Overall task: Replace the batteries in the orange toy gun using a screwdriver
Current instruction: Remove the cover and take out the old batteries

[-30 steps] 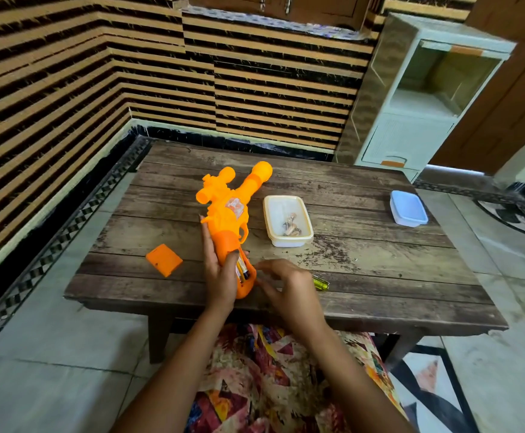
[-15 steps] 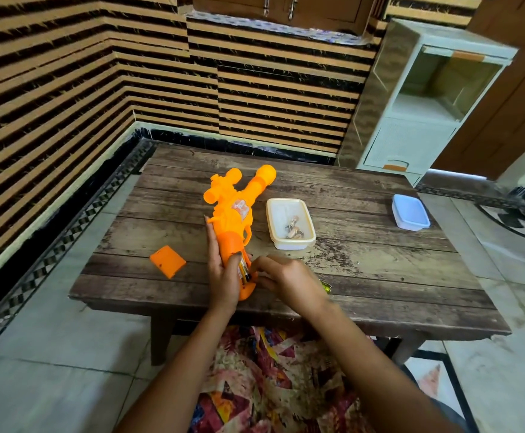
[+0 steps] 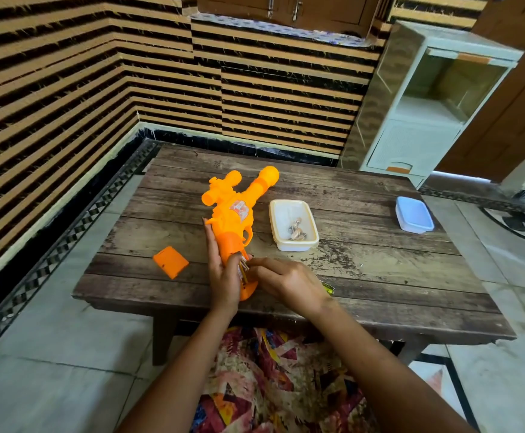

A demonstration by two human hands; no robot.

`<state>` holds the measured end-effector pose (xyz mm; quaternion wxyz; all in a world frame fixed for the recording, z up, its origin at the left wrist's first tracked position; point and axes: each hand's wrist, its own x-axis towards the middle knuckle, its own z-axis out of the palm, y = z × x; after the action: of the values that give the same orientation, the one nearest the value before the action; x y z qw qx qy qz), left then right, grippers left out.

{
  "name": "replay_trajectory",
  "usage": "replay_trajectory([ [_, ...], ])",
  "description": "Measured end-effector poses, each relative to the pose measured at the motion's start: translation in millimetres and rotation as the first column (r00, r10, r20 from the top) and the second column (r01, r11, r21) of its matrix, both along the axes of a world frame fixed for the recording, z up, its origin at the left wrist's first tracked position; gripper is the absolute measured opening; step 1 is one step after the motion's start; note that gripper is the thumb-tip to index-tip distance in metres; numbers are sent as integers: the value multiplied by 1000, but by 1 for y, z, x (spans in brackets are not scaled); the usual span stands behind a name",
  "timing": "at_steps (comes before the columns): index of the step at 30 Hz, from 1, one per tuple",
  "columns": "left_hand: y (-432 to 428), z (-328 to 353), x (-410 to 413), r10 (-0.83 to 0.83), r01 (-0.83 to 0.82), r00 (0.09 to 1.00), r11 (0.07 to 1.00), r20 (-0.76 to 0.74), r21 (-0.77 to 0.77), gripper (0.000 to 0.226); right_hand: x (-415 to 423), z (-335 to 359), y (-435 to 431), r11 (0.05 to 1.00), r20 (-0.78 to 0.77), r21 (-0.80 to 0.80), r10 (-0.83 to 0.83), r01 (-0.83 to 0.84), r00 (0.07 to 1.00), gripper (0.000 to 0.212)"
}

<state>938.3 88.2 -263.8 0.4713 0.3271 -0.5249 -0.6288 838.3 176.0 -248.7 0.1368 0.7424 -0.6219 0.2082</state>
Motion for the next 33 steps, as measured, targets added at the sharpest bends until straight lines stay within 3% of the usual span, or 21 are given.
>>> replay_trajectory([
  [5, -1, -2, -2, 8, -8, 999, 1000, 42, -16, 76, 4, -6, 2, 999, 90, 24, -28, 26, 996, 28],
  [9, 1, 0, -2, 0, 1, 999, 1000, 41, -20, 75, 8, -7, 1, 997, 140, 40, -70, 65, 988, 20],
  [13, 1, -3, -2, -17, 20, 998, 998, 57, -54, 71, 16, -7, 1, 994, 291, 33, -111, 106, 950, 23],
  [17, 2, -3, -2, -17, 21, 999, 997, 49, -75, 69, 19, -8, -2, 974, 420, -27, -194, 226, 887, 8],
  [22, -1, -3, -1, 34, -34, 999, 999, 21, -28, 71, 11, -5, 15, 901, 524, -130, -291, 413, 800, 7],
  [26, 0, -2, 1, 36, -36, 999, 999, 25, 5, 70, -14, -8, 42, 752, 636, -162, -416, 640, 650, 10],
  [30, -2, -3, -1, 37, -37, 999, 999, -5, 16, 72, -42, -15, 61, 497, 693, 43, -639, 867, 332, 7],
  [33, -5, -8, -6, 33, -30, 998, 999, -54, 44, 72, -50, -21, 67, 385, 655, 174, -732, 906, 186, 7],
])
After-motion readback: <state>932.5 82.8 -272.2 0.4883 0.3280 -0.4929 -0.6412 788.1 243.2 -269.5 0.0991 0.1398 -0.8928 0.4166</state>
